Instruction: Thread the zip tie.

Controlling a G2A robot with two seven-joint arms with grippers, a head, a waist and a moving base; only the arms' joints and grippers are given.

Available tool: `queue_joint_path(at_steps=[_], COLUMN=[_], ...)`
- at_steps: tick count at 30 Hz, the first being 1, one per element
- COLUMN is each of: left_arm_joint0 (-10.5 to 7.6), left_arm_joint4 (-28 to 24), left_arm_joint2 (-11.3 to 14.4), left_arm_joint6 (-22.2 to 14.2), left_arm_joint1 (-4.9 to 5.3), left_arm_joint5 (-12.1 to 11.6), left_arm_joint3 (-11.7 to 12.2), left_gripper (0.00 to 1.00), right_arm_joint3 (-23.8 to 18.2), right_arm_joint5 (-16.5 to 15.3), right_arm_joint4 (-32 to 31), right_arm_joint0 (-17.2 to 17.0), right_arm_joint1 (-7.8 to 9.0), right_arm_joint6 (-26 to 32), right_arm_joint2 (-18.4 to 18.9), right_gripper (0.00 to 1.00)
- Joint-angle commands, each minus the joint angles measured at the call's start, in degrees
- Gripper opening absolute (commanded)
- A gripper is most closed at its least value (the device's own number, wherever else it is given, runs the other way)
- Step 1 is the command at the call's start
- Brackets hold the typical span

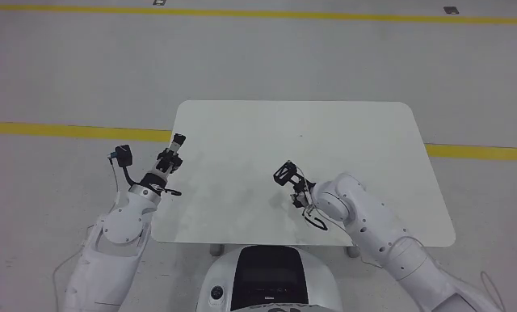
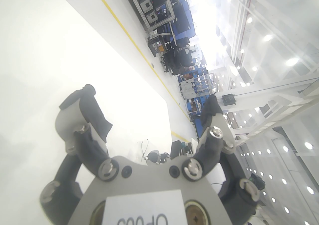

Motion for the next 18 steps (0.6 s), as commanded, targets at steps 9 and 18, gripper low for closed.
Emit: queue_joint_path(at_steps=[9, 18], left_arm_joint0=[0.0, 0.0], left_arm_joint4=[0.0, 0.0], left_arm_joint2=[0.0, 0.0], left_arm_joint6=[0.0, 0.0], left_arm_joint1=[0.0, 0.0], left_arm_joint5=[0.0, 0.0], left_arm_joint3=[0.0, 0.0], left_gripper=[1.0, 1.0], right_arm_joint3=[0.4, 0.7], right_arm_joint5=[-0.3, -0.2], right_arm_joint4=[0.0, 0.0], right_arm_joint0=[0.1, 0.2], right_arm_joint1=[-0.16, -0.34], right_arm_joint6=[0.0, 0.0], right_arm_joint2=[0.0, -0.2], right_gripper=[0.11, 0.0])
